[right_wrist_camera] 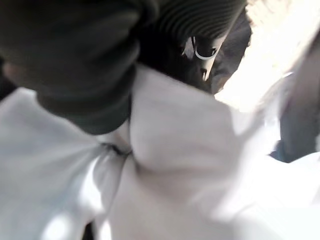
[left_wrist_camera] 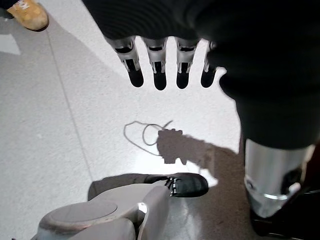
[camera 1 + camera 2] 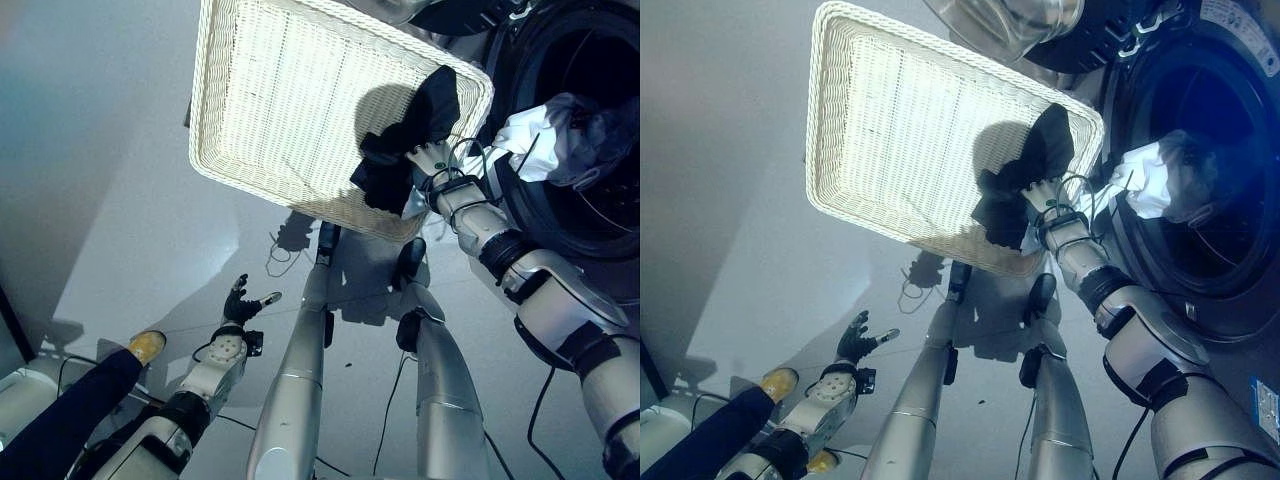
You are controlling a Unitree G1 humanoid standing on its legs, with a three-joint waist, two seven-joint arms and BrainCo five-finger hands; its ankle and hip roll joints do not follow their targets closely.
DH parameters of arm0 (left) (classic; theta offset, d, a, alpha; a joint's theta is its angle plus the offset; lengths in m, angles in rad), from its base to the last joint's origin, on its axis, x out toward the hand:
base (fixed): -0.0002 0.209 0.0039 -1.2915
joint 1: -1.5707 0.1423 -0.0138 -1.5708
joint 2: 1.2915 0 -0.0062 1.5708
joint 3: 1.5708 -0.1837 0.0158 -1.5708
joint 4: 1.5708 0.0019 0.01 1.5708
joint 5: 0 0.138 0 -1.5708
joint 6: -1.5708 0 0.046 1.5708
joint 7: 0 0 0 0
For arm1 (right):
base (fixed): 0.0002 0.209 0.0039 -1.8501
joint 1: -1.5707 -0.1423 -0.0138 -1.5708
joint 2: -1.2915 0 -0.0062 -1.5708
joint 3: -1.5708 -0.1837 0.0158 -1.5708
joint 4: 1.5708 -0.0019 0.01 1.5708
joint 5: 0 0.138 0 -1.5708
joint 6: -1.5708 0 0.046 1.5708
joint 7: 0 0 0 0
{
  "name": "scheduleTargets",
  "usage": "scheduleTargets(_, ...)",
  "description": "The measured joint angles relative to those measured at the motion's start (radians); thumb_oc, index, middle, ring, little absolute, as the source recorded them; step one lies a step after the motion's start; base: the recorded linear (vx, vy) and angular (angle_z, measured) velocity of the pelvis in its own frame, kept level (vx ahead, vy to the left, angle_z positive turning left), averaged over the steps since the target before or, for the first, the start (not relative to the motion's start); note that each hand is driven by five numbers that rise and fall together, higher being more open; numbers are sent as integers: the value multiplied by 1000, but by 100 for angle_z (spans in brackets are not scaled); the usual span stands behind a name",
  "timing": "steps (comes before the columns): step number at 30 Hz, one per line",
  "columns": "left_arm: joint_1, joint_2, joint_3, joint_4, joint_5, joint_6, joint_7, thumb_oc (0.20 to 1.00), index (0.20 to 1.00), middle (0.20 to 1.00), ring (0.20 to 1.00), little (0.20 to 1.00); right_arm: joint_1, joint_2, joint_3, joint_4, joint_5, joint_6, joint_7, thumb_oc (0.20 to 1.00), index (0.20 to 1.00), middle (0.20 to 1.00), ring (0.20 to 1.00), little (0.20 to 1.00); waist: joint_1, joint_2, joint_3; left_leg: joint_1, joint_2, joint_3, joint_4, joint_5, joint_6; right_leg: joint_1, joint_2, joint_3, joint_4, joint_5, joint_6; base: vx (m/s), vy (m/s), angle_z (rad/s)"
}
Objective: Put the clothes into the washing machine.
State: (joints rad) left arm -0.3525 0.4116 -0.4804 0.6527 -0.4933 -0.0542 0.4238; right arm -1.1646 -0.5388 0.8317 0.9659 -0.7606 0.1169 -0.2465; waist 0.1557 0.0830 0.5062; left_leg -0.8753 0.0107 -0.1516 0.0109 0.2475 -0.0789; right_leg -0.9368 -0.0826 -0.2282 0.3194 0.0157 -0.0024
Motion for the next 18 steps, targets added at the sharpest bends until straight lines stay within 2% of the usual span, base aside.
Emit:
scheduleTargets(3, -14, 3, 5, -2, 0, -1, 1, 1000, 1000, 1000, 1000, 1000, 18, -23, -1, -10, 101, -40, -77, 200, 200, 200, 200, 200, 0, 0, 0, 5, 0, -2, 3, 3, 0, 2, -3, 3, 10, -9, 0, -10, -4, 5)
scheduleTargets(5, -16, 3, 10, -6, 0, 0, 9, 1000, 1000, 1000, 1000, 1000, 41, -50, -12, -48, 219, -60, -119, 200, 200, 200, 200, 200, 0, -1, 1, 11, -1, 4, 8, 3, 0, 6, -6, 8, 17, -10, 0, 0, 0, 0)
scheduleTargets(10, -1, 8, 29, -23, 0, 3, 21, 1000, 1000, 1000, 1000, 1000, 138, -67, -140, -165, 500, -82, -189, 200, 200, 200, 200, 200, -5, -5, 4, 59, -10, 25, 15, 2, 1, 38, -8, 33, 35, -14, 7, -13, 56, -7)
scheduleTargets(11, 14, 10, 55, -44, 1, 4, 20, 1000, 1000, 1000, 1000, 1000, 217, -64, -294, -269, 656, -101, -194, 200, 200, 200, 200, 200, -10, -15, 11, 79, -10, 47, 22, -4, 4, 46, -9, 57, 45, -14, 6, 4, 84, -15)
scheduleTargets(12, 32, 10, 70, -50, 1, 3, 20, 1000, 1000, 1000, 1000, 1000, 260, -57, -367, -316, 730, -124, -208, 200, 200, 200, 200, 200, -15, -15, 11, 86, -12, 55, 32, -9, 7, 54, -9, 65, 49, -14, 6, 18, 91, -21)
scheduleTargets(14, 70, 18, 77, -30, 2, 6, 20, 1000, 1000, 1000, 1000, 1000, 305, -53, -436, -324, 907, -169, -218, 200, 200, 200, 200, 200, -47, -15, 11, 129, -17, 81, 44, -25, 15, 88, -10, 92, 45, -10, 12, 14, 126, -22)
scheduleTargets(16, 98, 11, 99, -16, 8, 7, 19, 1000, 1000, 1000, 1000, 1000, 363, -24, -553, -348, 1042, -210, -214, 200, 200, 200, 200, 200, -64, -15, 11, 161, -17, 102, 49, -32, 20, 117, -8, 111, 38, -4, 21, 11, 84, -28)
scheduleTargets(17, 118, 0, 116, 4, 9, 7, 19, 1000, 1000, 1000, 1000, 1000, 397, -11, -621, -351, 1164, -243, -206, 200, 200, 200, 200, 200, -84, -15, 11, 188, -18, 124, 51, -42, 30, 139, -9, 124, 30, 2, 30, 11, 50, -34)
scheduleTargets(18, 126, 1, 117, 10, 9, 5, 18, 1000, 1000, 1000, 1000, 1000, 407, -10, -639, -352, 1234, -262, -196, 200, 200, 200, 200, 200, -97, -14, 11, 196, -19, 129, 52, -44, 32, 146, -8, 133, 23, 5, 35, 17, 51, -31)
